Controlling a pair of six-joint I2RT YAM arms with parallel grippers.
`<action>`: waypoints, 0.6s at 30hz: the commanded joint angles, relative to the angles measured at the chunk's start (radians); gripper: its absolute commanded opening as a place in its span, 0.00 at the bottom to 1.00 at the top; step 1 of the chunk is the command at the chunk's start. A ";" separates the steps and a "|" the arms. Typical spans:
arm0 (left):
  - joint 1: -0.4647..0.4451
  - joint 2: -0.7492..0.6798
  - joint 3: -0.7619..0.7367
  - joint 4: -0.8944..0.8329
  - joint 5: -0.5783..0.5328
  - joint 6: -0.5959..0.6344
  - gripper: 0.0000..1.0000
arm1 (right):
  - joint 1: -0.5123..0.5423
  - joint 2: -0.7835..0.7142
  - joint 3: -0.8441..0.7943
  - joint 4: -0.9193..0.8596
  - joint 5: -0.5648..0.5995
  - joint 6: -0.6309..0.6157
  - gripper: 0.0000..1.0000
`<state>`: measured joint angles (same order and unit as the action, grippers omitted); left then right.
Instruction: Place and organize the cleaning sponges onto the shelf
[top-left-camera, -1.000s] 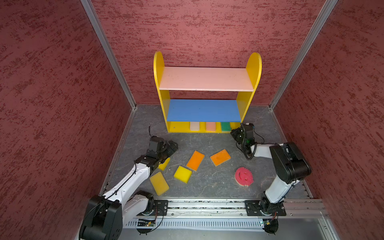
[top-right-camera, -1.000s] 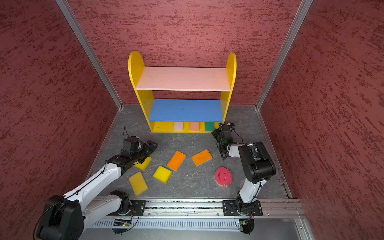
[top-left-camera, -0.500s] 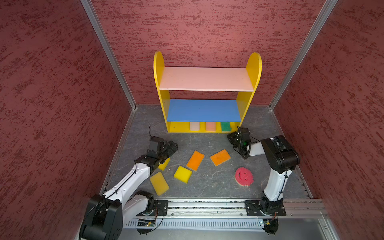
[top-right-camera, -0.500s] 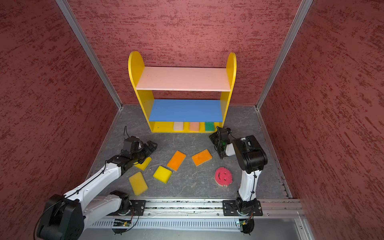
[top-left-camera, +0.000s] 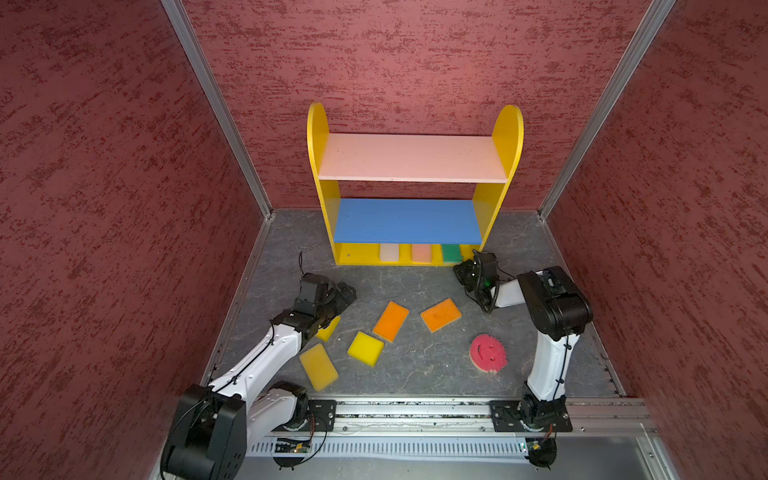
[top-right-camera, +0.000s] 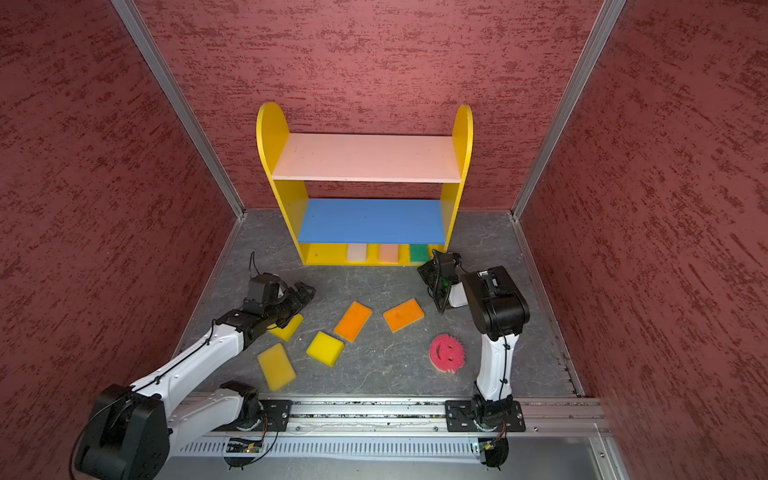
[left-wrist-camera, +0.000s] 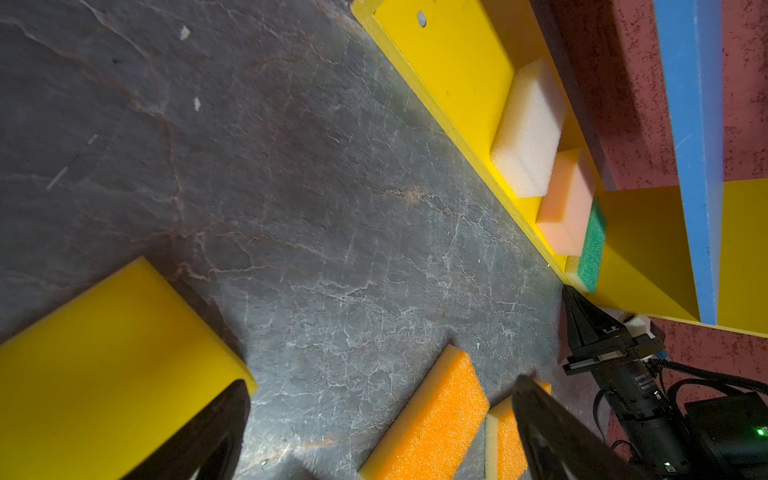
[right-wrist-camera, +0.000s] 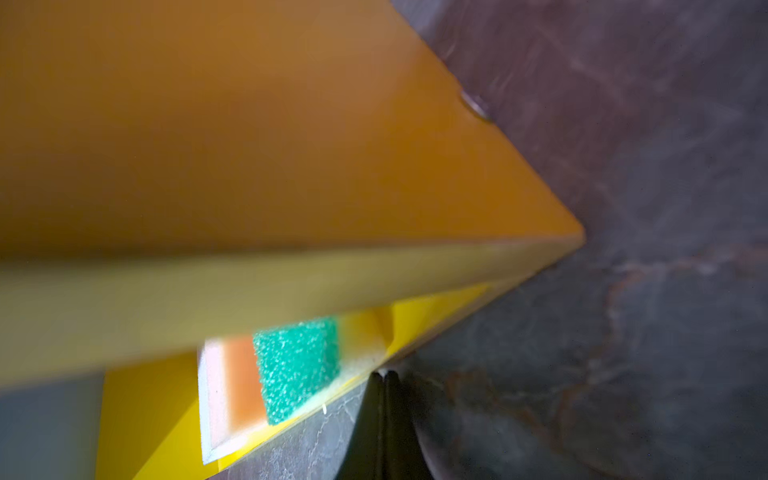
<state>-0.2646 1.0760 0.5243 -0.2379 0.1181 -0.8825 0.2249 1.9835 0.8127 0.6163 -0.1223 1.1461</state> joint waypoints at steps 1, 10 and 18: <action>-0.001 0.010 0.013 0.014 -0.004 0.010 0.98 | -0.001 0.019 0.034 0.036 0.024 0.019 0.00; -0.001 0.013 0.019 0.011 -0.002 0.010 0.98 | 0.000 0.027 0.055 0.045 0.018 0.024 0.00; -0.001 0.015 0.023 0.013 0.000 0.010 0.98 | -0.001 0.015 0.059 0.046 0.016 0.023 0.00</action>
<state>-0.2646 1.0866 0.5243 -0.2348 0.1181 -0.8825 0.2249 1.9991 0.8371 0.6136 -0.1234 1.1557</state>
